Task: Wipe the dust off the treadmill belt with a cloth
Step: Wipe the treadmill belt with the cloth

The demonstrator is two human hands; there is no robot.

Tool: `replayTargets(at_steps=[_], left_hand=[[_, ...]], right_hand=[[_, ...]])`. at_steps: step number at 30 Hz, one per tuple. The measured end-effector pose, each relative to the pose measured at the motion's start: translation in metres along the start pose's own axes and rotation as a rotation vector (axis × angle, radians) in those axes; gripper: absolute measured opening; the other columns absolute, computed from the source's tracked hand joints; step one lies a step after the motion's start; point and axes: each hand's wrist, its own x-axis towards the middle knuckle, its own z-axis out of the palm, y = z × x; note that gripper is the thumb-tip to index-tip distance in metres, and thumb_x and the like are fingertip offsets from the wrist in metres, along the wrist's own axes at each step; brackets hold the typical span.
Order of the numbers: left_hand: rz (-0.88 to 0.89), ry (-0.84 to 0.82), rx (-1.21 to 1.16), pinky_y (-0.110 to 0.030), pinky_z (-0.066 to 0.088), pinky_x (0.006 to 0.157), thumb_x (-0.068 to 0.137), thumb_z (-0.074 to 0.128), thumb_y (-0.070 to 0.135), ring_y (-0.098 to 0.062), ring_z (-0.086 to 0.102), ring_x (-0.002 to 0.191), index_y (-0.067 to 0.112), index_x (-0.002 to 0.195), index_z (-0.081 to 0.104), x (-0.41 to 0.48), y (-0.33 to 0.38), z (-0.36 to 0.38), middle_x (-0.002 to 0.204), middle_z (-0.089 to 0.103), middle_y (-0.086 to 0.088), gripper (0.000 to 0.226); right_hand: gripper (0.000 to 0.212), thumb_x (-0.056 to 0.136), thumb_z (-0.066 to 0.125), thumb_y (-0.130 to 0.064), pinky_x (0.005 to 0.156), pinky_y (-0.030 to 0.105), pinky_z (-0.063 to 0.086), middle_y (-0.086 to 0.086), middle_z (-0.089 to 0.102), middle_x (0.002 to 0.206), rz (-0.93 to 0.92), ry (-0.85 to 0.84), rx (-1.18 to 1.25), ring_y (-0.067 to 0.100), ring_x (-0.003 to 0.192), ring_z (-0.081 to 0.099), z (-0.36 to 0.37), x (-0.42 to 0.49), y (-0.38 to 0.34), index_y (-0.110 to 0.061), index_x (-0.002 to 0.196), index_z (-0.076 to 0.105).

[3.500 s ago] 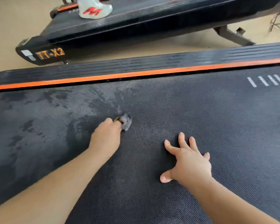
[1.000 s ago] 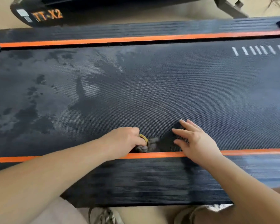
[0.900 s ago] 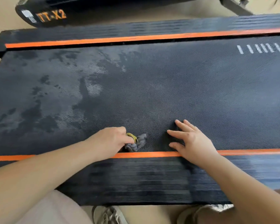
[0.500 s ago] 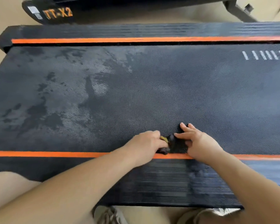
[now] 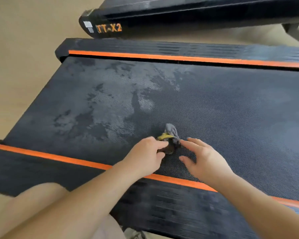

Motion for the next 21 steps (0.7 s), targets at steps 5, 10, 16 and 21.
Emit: replayTargets(at_steps=[5, 10, 16, 21], left_hand=[[0.025, 0.194, 0.139, -0.041, 0.051, 0.074, 0.087, 0.066, 0.043, -0.023, 0.049, 0.096, 0.022, 0.095, 0.069, 0.021, -0.011, 0.007, 0.102, 0.046, 0.001, 0.022], [0.121, 0.039, 0.085, -0.047, 0.049, 0.084, 0.084, 0.074, 0.032, -0.022, 0.046, 0.102, 0.022, 0.112, 0.050, 0.051, -0.018, 0.006, 0.114, 0.049, 0.005, 0.038], [0.271, -0.070, 0.255, -0.049, 0.053, 0.072, 0.089, 0.054, 0.020, -0.029, 0.049, 0.097, 0.019, 0.105, 0.053, 0.043, -0.041, -0.004, 0.104, 0.049, -0.005, 0.016], [0.038, -0.054, 0.458, -0.044, 0.048, 0.072, 0.092, 0.053, 0.016, -0.029, 0.051, 0.099, 0.025, 0.102, 0.049, 0.021, -0.119, -0.062, 0.095, 0.040, 0.001, 0.014]], right_hand=[[0.045, 0.086, 0.078, -0.019, 0.108, 0.047, 0.050, 0.001, 0.065, 0.139, -0.105, 0.064, -0.045, 0.032, 0.137, 0.055, 0.022, 0.036, 0.003, -0.036, 0.128, 0.071], [0.032, 0.084, 0.084, -0.031, 0.107, 0.049, 0.050, 0.000, 0.066, 0.136, -0.180, 0.087, -0.073, 0.030, 0.135, 0.057, 0.012, 0.070, -0.002, -0.035, 0.114, 0.078], [0.047, 0.081, 0.081, -0.051, 0.100, 0.042, 0.051, -0.007, 0.057, 0.143, -0.042, 0.062, -0.033, 0.022, 0.135, 0.052, 0.012, 0.061, -0.015, -0.032, 0.124, 0.072], [0.070, 0.091, 0.068, -0.057, 0.120, 0.040, 0.034, -0.014, 0.016, 0.169, -0.050, -0.181, -0.115, 0.013, 0.158, 0.011, 0.018, 0.051, -0.058, -0.049, 0.153, 0.038]])
